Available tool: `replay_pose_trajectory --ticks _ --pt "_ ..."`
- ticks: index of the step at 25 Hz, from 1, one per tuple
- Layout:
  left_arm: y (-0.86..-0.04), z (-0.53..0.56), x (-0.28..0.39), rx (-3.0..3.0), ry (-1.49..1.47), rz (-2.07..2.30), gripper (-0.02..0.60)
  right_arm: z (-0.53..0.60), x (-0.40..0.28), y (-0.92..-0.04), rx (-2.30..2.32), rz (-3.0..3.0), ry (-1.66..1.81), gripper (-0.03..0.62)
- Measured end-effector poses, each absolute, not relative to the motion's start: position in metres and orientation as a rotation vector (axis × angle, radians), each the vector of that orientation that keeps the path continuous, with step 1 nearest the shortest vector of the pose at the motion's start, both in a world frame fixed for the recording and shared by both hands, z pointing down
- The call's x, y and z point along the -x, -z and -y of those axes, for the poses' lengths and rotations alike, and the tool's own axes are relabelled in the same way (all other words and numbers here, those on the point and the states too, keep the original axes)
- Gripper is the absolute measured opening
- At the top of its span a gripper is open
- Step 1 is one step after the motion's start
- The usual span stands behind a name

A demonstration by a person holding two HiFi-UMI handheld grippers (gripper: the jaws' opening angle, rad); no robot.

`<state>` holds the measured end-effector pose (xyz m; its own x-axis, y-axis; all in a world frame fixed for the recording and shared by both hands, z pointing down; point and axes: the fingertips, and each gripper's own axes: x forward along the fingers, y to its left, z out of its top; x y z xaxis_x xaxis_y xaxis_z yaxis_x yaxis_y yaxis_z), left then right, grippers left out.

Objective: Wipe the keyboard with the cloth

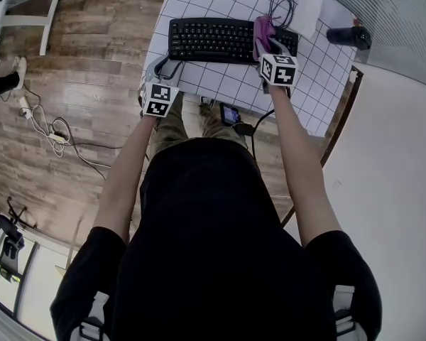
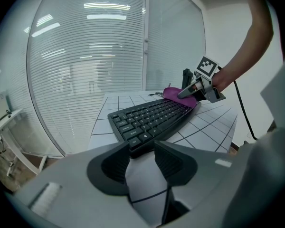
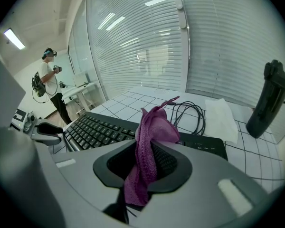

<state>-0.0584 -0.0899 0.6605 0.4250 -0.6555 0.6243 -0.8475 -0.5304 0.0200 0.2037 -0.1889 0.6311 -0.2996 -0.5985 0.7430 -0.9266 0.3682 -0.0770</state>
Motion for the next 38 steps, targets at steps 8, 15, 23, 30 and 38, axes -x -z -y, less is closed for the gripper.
replay_pose_trajectory --ticks 8,15,23,30,38 --pt "-0.66 0.09 0.058 -2.357 -0.797 1.283 0.153 0.188 -0.179 -0.631 -1.276 2.036 -0.674 0.101" --pt "-0.66 0.09 0.058 -2.36 -0.783 1.281 0.153 0.187 -0.158 -0.632 -1.239 2.06 -0.67 0.101" --pt "-0.659 0.09 0.057 -2.365 -0.767 1.279 0.153 0.187 -0.142 -0.633 -1.216 2.067 -0.665 0.101" --pt "-0.66 0.089 0.057 -2.359 -0.77 1.287 0.153 0.186 -0.134 -0.633 -1.201 2.079 -0.668 0.101" --pt "-0.66 0.091 0.058 -2.354 -0.775 1.31 0.158 0.186 -0.117 -0.635 -1.171 2.091 -0.652 0.101"
